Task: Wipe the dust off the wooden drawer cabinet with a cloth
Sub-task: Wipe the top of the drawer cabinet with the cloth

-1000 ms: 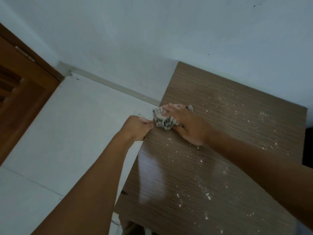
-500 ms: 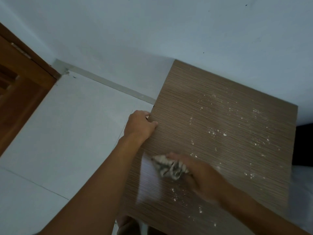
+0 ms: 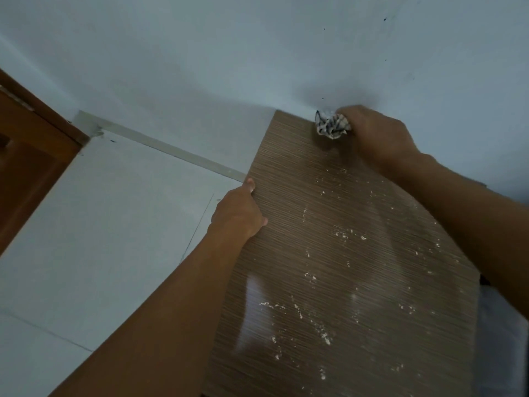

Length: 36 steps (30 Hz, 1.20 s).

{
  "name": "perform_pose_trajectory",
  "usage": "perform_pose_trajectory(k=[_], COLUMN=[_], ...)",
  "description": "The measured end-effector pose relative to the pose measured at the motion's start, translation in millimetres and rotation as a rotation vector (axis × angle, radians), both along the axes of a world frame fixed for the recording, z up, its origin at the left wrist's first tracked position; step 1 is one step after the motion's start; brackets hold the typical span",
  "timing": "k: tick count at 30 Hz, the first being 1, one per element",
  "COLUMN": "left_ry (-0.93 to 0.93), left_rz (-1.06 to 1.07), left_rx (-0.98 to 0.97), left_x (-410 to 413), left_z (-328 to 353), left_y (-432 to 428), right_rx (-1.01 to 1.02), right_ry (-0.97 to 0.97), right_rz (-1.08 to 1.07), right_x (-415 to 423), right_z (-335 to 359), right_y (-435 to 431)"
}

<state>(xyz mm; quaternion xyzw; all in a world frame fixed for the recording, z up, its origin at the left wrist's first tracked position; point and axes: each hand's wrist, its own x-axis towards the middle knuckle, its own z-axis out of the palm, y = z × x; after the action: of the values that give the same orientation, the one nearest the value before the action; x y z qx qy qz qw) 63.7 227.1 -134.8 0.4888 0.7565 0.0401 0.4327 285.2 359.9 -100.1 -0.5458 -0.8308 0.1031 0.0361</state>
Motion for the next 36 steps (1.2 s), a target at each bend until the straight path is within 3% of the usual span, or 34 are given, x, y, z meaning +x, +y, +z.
perform_pose_trajectory(k=[3, 6, 8, 12, 22, 27, 30, 32, 34, 36], left_ry=[0.0, -0.008, -0.008, 0.0, 0.015, 0.009, 0.015, 0.022, 0.026, 0.019], left_rz=[0.013, 0.016, 0.014, 0.01, 0.004, -0.005, -0.003, -0.003, -0.012, -0.011], left_rx=[-0.004, -0.004, -0.008, -0.007, -0.031, -0.034, -0.031, -0.024, -0.026, -0.03], left_x=[1, 1, 1, 1, 0, 1, 1, 1, 1, 1], left_z=[-1, 0, 1, 1, 0, 1, 1, 1, 1, 2], left_y=[0, 0, 0, 0, 2, 1, 1, 1, 1, 1], right_rx=[-0.047, -0.258, -0.275, -0.307, -0.443, -0.438, -0.621, -0.605, -0.48, -0.267], right_ry=[-0.116, 0.119, 0.262, 0.283, 0.289, 0.338, 0.492, 0.636, 0.713, 0.642], right_rz=[0.078, 0.051, -0.043, -0.071, 0.318, 0.374, 0.196, 0.114, 0.049, 0.003], right_x=[4, 15, 17, 9, -7, -6, -7, -7, -7, -8], right_z=[-33, -57, -65, -70, -75, -65, -36, -15, -1, 4], right_y=[16, 9, -5, -41, -233, -286, -268, -238, -194, -142])
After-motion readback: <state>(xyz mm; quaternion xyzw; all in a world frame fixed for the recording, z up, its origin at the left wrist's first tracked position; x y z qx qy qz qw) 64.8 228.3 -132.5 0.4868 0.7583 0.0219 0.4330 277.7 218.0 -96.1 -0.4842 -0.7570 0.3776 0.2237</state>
